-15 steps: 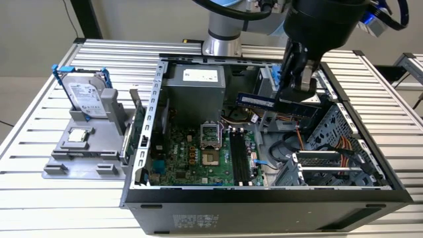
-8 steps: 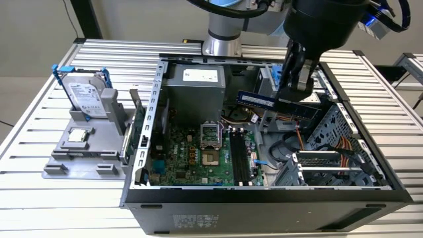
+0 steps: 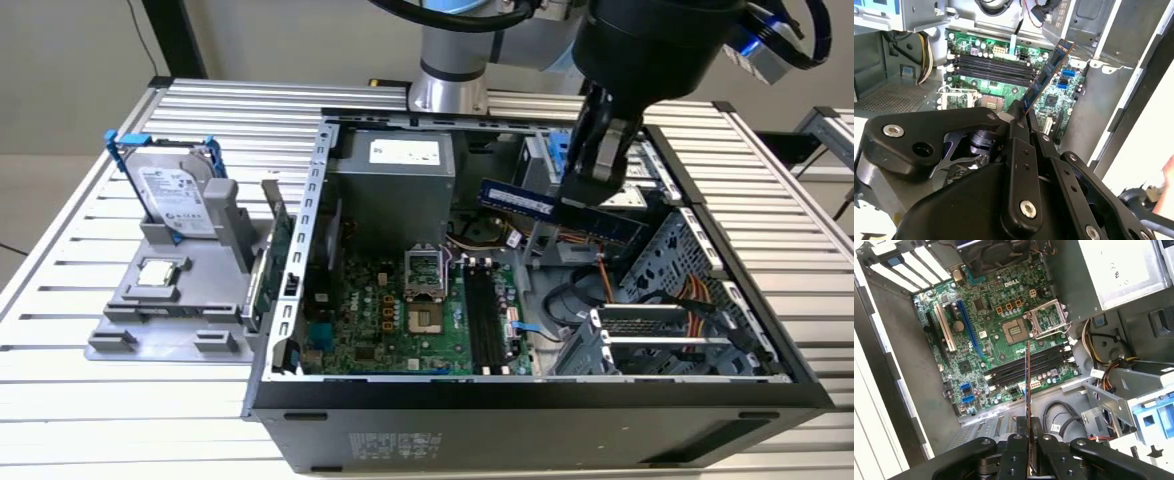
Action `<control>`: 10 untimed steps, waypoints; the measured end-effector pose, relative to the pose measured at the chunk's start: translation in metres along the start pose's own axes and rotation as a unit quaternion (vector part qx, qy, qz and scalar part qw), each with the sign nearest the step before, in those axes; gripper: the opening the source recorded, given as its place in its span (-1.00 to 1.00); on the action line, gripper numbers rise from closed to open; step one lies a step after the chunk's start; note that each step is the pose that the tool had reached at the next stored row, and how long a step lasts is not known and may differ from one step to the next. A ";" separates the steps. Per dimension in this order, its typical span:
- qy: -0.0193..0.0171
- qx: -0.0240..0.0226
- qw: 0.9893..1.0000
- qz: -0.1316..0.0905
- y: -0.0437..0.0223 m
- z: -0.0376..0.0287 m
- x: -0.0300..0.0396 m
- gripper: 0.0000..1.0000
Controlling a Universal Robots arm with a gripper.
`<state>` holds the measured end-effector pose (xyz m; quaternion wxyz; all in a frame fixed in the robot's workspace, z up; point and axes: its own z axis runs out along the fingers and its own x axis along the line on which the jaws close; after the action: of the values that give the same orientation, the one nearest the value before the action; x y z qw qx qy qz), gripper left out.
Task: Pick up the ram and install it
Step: 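Insert the ram into the slot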
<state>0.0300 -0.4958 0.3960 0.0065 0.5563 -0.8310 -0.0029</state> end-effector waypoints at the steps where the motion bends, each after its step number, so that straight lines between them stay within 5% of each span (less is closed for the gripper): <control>1: 0.000 0.000 1.000 0.004 0.0000 0.0000 0.0000 -1.00; 10: 0.000 -0.001 0.999 0.045 0.0000 0.0001 0.0000 -1.00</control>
<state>0.0300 -0.4958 0.3960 0.0066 0.5185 -0.8551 -0.0033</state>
